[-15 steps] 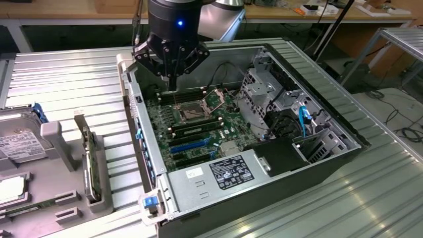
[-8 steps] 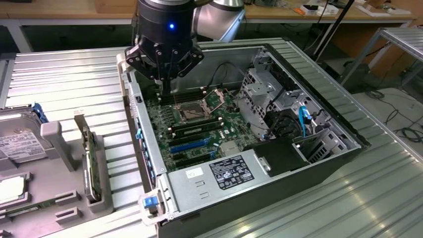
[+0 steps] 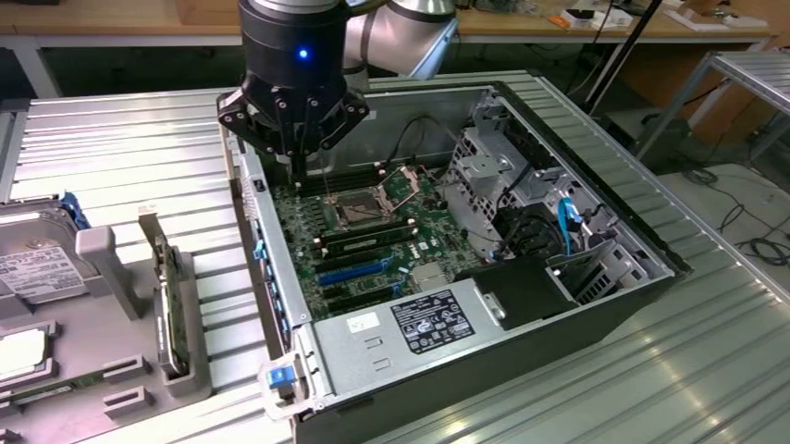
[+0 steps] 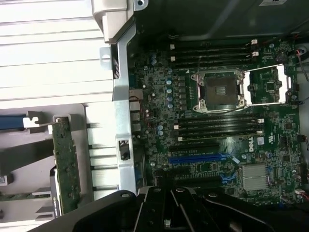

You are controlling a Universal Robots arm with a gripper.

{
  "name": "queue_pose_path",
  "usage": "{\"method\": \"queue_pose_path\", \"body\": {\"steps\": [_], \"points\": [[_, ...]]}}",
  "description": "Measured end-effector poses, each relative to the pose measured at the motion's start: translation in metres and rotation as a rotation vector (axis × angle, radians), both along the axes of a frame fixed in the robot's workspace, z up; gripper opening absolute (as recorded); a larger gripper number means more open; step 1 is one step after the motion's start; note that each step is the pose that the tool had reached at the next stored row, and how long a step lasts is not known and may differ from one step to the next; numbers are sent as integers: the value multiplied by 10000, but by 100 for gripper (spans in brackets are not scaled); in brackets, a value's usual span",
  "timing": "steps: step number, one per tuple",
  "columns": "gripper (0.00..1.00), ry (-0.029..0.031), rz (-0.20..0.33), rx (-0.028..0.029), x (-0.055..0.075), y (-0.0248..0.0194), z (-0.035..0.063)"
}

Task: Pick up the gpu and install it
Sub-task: 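Reach for the gpu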

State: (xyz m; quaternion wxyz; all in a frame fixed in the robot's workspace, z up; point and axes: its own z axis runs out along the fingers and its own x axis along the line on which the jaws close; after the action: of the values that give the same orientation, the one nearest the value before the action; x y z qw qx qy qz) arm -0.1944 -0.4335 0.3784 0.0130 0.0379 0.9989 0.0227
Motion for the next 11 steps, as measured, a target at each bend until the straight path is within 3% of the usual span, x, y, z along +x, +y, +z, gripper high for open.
{"method": "queue_pose_path", "body": {"steps": [4,11], "points": [[11,0,-1,0,-90,-50,0],[11,0,0,-1,-346,-238,0]]}}
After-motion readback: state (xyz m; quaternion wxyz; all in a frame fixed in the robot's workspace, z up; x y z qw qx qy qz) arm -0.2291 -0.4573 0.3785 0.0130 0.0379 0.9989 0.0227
